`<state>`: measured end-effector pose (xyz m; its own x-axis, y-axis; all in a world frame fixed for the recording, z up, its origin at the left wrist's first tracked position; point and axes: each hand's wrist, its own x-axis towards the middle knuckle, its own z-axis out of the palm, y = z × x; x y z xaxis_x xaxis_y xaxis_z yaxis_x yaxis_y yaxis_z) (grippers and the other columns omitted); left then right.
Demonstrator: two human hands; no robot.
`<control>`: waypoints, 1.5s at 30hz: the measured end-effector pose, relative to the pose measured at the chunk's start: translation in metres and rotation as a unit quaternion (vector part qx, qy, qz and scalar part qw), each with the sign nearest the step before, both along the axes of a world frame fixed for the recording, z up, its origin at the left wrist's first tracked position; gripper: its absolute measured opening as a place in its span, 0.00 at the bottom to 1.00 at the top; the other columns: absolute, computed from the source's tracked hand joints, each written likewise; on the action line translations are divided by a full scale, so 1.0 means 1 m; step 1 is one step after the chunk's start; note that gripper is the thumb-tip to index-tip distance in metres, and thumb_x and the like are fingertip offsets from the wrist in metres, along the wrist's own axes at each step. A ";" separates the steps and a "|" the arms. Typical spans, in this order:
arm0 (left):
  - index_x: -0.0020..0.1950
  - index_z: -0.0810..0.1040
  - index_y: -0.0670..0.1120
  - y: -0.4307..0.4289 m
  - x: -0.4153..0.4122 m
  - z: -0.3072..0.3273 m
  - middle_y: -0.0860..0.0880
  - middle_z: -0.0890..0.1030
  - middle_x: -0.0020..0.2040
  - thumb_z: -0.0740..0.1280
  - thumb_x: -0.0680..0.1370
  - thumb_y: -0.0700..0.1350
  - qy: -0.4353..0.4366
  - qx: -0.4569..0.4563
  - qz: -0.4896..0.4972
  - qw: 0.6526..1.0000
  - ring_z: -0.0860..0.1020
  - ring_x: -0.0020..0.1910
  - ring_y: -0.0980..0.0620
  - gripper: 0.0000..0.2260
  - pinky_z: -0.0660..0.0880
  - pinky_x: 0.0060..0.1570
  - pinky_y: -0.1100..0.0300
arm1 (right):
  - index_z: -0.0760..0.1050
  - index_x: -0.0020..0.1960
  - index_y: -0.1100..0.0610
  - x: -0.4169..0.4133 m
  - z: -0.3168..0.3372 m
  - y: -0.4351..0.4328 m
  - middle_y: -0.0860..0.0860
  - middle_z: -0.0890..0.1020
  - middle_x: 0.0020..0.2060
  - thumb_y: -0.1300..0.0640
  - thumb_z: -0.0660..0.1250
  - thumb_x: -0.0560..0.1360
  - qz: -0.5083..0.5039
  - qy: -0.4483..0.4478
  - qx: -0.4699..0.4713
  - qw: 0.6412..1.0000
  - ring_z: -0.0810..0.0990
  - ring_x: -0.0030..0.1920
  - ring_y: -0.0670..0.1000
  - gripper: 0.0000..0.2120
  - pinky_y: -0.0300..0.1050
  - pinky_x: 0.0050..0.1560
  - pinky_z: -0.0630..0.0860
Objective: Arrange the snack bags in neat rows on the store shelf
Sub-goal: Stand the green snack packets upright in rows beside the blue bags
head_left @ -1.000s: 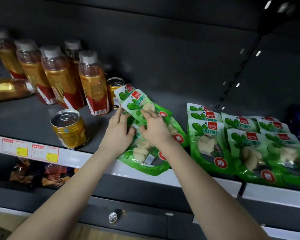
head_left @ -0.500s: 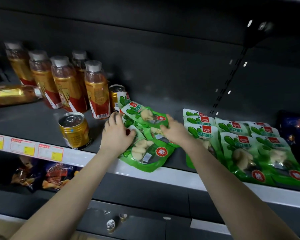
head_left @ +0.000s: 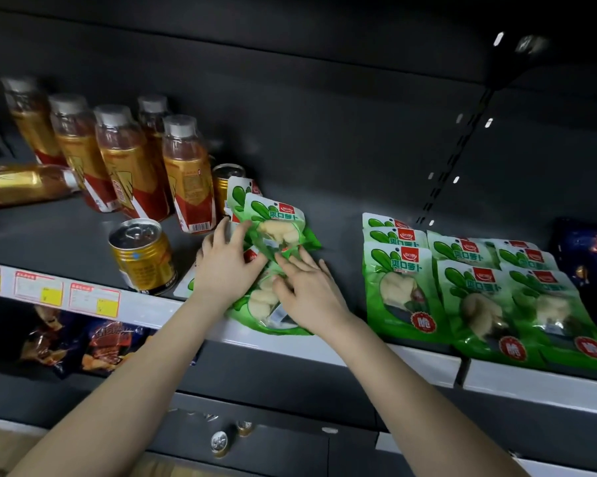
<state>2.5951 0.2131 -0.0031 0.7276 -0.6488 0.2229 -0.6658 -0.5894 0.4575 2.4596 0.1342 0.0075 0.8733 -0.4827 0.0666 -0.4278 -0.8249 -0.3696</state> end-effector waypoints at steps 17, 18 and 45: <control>0.68 0.69 0.48 0.010 -0.005 0.018 0.46 0.63 0.73 0.60 0.74 0.55 -0.042 -0.098 -0.110 0.988 0.62 0.71 0.42 0.24 0.57 0.70 0.49 | 0.73 0.67 0.51 -0.028 0.056 -0.047 0.46 0.69 0.22 0.67 0.63 0.76 -0.195 -0.381 0.298 0.853 0.63 0.25 0.41 0.22 0.36 0.30 0.66; 0.71 0.65 0.49 0.009 -0.006 0.024 0.46 0.63 0.73 0.63 0.72 0.57 -0.034 -0.108 -0.149 0.982 0.61 0.72 0.44 0.28 0.58 0.71 0.51 | 0.74 0.67 0.52 -0.030 0.061 -0.049 0.50 0.77 0.27 0.67 0.63 0.76 -0.188 -0.398 0.311 0.842 0.68 0.30 0.44 0.22 0.36 0.34 0.71; 0.36 0.73 0.48 -0.036 -0.067 0.063 0.59 0.75 0.21 0.65 0.77 0.38 0.386 -0.229 -0.170 0.877 0.75 0.23 0.64 0.11 0.77 0.31 0.66 | 0.76 0.59 0.57 -0.086 0.072 -0.065 0.51 0.81 0.55 0.59 0.74 0.71 -0.146 -0.237 0.310 0.909 0.78 0.57 0.50 0.18 0.44 0.60 0.73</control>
